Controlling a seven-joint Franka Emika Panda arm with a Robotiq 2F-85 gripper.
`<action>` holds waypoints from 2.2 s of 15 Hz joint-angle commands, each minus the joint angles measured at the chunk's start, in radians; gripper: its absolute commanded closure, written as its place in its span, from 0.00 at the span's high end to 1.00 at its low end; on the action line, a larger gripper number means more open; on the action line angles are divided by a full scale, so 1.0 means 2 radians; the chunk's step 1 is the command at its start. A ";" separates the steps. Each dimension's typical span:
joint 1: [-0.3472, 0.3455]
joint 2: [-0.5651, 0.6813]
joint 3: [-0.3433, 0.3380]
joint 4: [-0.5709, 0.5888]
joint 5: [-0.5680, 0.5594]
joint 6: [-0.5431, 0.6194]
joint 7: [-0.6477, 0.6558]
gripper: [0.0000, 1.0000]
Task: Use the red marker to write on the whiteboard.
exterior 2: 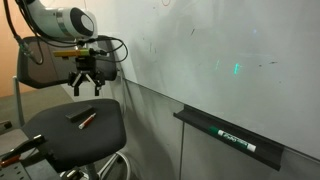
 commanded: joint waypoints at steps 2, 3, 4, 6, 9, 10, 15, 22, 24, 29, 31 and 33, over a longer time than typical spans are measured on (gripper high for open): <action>0.003 0.086 0.000 0.050 0.019 0.004 -0.046 1.00; 0.003 0.104 -0.001 0.063 0.019 -0.001 -0.057 1.00; 0.004 0.120 -0.001 0.075 0.015 -0.005 -0.069 1.00; 0.004 0.157 -0.001 0.107 0.011 -0.016 -0.098 1.00; 0.004 0.205 -0.002 0.151 0.003 -0.038 -0.139 1.00; 0.004 0.220 -0.002 0.167 0.000 -0.046 -0.153 1.00; 0.005 0.275 -0.001 0.227 0.005 -0.073 -0.171 1.00; 0.016 0.303 -0.012 0.252 0.034 -0.022 -0.063 1.00; 0.017 0.303 -0.012 0.247 0.048 -0.017 -0.035 1.00; 0.021 0.305 -0.008 0.241 0.077 -0.020 0.000 1.00; 0.024 0.305 -0.008 0.238 0.086 -0.019 0.007 1.00; 0.026 0.304 -0.008 0.234 0.090 -0.016 0.011 1.00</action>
